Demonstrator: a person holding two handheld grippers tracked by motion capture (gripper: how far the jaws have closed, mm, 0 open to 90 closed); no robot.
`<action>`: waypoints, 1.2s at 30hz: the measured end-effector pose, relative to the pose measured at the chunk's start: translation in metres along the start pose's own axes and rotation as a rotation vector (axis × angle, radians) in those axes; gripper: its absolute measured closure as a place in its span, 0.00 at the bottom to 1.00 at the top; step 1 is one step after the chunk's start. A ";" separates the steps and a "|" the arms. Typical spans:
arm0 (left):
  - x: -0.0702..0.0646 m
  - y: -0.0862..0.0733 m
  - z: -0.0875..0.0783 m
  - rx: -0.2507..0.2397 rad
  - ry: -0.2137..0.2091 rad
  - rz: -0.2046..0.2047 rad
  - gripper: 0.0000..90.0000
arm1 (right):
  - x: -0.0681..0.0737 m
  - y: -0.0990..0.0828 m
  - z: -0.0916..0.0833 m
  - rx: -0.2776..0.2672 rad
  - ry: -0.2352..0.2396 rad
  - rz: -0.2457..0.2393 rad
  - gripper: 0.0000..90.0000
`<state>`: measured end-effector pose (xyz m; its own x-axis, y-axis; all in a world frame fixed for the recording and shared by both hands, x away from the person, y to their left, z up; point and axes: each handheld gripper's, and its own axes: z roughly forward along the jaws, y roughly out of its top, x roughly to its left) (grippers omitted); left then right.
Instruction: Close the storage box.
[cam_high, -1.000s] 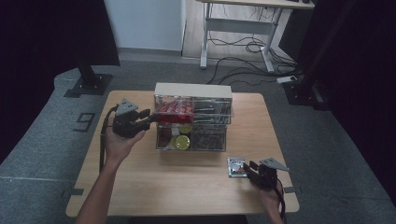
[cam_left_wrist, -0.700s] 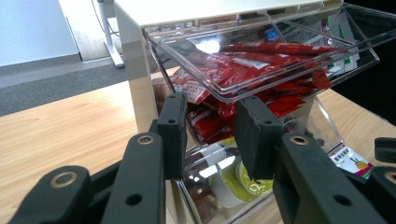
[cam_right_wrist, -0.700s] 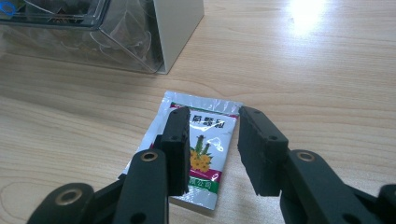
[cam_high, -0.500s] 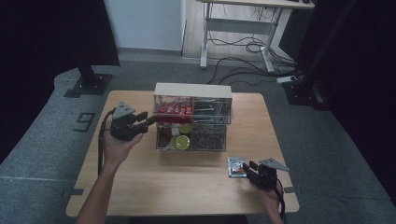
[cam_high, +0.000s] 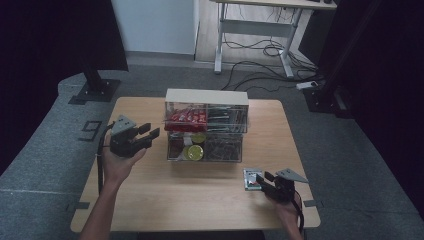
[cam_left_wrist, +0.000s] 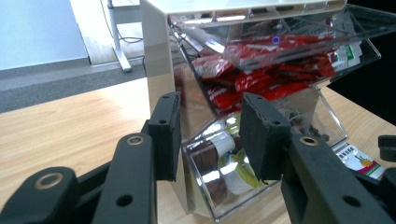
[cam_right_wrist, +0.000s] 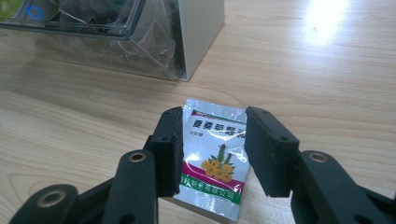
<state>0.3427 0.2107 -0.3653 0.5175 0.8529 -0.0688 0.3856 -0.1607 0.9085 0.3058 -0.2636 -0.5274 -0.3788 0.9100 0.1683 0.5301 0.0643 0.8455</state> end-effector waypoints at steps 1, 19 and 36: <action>0.000 -0.002 -0.001 0.001 -0.001 -0.001 0.65 | 0.000 0.000 0.000 0.000 0.003 -0.003 0.62; -0.007 -0.067 0.004 0.056 -0.035 -0.014 0.63 | 0.004 -0.001 0.004 0.001 0.040 -0.057 0.55; -0.015 -0.123 0.036 0.193 -0.067 -0.023 0.61 | 0.002 -0.003 0.005 0.014 0.041 -0.072 0.53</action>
<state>0.3152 0.2001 -0.4912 0.5541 0.8235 -0.1217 0.5336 -0.2392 0.8112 0.3069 -0.2595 -0.5326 -0.4465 0.8856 0.1280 0.5109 0.1348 0.8490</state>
